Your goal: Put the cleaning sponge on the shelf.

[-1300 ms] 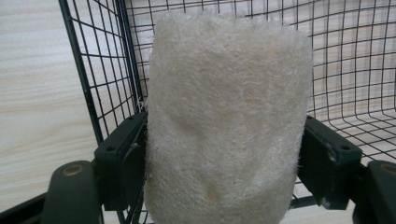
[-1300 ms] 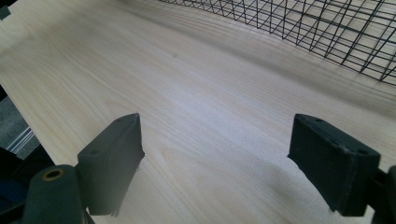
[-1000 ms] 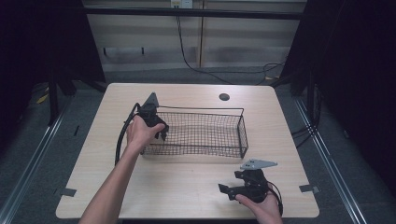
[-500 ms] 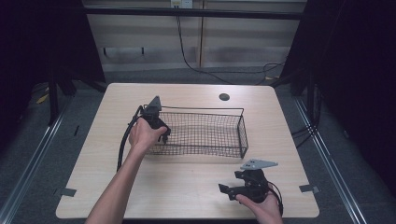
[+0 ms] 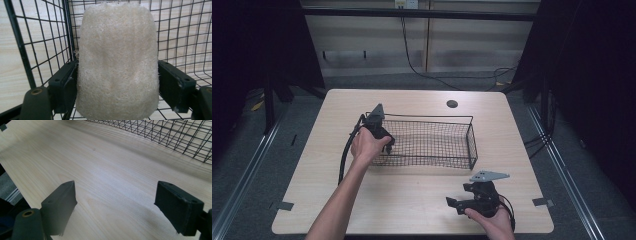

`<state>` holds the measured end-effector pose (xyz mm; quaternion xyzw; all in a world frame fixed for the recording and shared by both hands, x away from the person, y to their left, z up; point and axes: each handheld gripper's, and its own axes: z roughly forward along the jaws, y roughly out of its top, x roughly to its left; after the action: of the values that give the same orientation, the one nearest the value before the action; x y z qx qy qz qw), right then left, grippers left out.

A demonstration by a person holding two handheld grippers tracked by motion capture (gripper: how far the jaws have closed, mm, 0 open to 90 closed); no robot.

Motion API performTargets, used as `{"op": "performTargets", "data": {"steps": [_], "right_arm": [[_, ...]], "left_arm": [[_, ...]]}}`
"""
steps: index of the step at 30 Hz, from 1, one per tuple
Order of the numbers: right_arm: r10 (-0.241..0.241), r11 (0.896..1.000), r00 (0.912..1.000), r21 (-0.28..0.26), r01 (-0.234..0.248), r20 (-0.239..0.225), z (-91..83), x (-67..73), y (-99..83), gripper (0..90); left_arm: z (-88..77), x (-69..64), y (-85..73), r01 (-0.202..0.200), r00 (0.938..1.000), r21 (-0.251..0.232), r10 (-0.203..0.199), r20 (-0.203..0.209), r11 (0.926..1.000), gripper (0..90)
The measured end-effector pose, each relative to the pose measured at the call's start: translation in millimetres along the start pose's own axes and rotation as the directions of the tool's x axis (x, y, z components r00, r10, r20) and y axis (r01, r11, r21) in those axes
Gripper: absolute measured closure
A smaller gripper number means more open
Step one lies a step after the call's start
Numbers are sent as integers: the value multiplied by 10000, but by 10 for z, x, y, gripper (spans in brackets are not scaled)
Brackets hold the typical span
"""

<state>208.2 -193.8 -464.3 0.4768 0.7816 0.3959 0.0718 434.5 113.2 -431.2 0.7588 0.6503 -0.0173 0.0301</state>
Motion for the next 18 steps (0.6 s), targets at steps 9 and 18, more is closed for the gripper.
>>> {"op": "performTargets", "data": {"steps": [9, 18], "right_arm": [[5, 10000, 10000, 7, -5, -6, -1, 0, 0, 167], [5, 10000, 10000, 12, -5, -14, -1, 2, 0, 167]], "left_arm": [[19, -4, 1, -139, 9997, 107, 137, 214, 9998, 228], [-16, 17, -14, -116, 9990, -58, 119, 438, 9999, 206]]}}
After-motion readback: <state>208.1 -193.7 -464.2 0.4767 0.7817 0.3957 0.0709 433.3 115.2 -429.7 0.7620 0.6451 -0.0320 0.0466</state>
